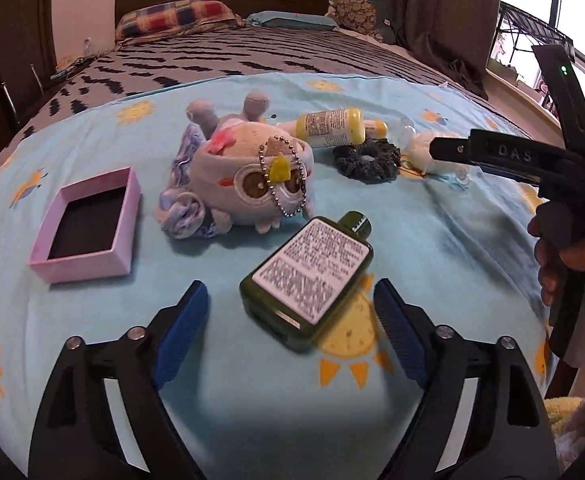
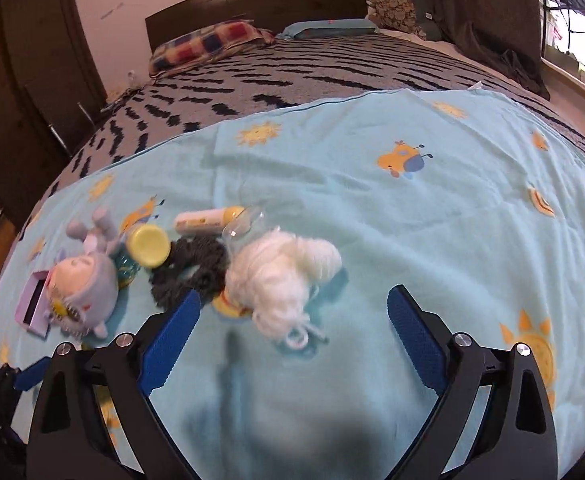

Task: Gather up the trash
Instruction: 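Grasp the green bottle with the left gripper while the right grasps the white yarn ball, then carry the green bottle and yarn ball down over the bin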

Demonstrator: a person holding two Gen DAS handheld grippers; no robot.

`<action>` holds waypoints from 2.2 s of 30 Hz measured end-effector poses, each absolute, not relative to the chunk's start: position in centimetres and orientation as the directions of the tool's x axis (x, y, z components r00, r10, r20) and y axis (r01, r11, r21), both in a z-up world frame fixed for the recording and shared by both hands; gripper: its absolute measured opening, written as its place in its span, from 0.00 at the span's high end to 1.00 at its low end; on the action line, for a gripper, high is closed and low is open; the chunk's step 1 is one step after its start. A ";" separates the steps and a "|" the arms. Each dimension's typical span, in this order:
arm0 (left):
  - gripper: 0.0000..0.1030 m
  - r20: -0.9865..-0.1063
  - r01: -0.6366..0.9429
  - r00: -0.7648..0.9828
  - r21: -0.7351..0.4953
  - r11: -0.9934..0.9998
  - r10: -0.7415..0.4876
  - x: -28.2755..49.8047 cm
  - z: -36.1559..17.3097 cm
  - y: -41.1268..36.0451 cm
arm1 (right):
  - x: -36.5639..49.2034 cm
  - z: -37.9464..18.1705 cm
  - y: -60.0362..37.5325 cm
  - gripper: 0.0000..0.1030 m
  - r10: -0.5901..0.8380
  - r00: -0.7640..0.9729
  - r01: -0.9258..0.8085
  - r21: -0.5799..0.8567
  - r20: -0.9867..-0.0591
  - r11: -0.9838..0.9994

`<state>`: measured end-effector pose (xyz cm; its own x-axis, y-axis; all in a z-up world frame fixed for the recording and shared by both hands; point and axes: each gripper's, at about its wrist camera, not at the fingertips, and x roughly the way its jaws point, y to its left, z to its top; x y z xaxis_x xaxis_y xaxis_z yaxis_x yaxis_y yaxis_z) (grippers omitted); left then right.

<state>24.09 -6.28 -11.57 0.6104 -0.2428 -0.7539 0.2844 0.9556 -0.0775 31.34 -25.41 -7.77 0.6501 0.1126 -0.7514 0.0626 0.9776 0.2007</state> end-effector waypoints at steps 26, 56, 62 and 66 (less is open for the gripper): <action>0.53 -0.744 0.322 0.617 -0.058 0.945 -0.256 17.1 -10.2 -6.6 | 21.7 -5.7 -22.1 0.49 0.191 0.673 -0.102 0.165 -0.714 0.981; 0.76 -0.767 0.365 0.538 -0.163 0.917 -0.350 1.4 -13.9 -5.2 | 1.5 -9.9 -18.8 0.49 0.318 0.600 -0.175 0.268 -0.734 0.948; 0.76 -0.808 0.376 0.468 -0.184 0.908 -0.357 0.5 -17.4 -6.1 | 0.8 -13.4 -19.1 0.49 0.300 0.545 -0.127 0.276 -0.783 0.953; 0.76 -0.830 0.379 0.434 -0.183 0.907 -0.349 0.3 -20.0 -6.6 | 0.7 -15.7 -18.8 0.49 0.276 0.501 -0.112 0.255 -0.820 0.961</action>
<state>0.25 -6.58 -20.02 0.4342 -0.3490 -0.8305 0.3785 0.9072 -0.1833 0.68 -18.85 -15.72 0.5014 0.2758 -0.8201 -0.1121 0.9605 0.2545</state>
